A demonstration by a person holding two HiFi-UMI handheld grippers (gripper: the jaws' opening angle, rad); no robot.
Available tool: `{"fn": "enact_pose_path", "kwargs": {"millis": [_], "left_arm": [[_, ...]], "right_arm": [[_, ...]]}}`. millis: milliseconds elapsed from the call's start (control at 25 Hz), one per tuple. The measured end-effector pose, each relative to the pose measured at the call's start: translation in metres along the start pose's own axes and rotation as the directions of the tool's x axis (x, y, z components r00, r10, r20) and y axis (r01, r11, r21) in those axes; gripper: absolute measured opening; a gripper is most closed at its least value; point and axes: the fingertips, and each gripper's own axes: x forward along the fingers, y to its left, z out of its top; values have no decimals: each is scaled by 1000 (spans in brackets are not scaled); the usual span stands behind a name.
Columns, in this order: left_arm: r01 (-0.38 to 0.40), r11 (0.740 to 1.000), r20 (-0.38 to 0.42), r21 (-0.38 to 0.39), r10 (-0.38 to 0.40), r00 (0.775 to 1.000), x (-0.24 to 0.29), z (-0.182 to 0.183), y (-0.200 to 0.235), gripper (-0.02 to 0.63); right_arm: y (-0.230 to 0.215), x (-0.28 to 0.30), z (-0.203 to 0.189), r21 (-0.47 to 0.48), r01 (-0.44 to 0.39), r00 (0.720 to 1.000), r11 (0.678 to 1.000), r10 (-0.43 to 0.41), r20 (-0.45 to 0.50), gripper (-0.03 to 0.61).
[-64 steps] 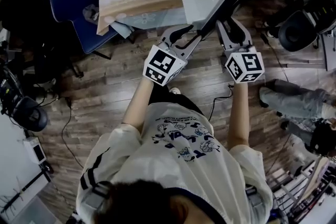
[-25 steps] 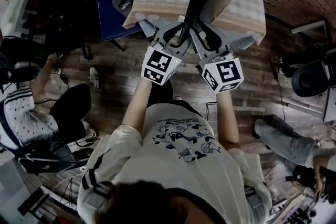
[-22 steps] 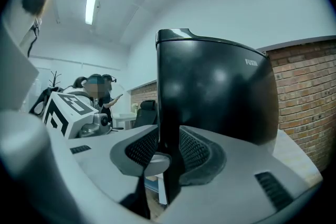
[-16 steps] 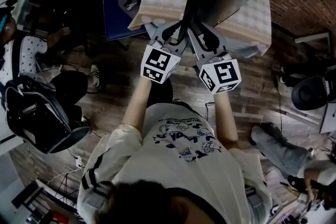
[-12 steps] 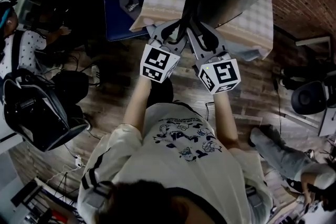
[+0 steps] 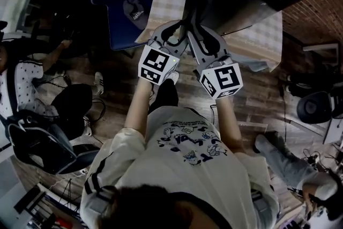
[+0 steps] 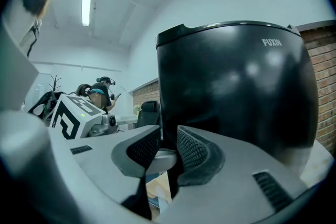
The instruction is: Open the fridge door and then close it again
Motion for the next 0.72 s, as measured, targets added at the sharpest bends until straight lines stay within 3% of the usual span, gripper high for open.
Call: {"fn": "enact_pose_path", "kwargs": {"millis": [720], "left_arm": [[66, 998, -16, 7, -66, 998, 54, 17, 92, 166]], "right_arm": [[-43, 95, 16, 52, 80, 996, 995, -82, 23, 100]]}}
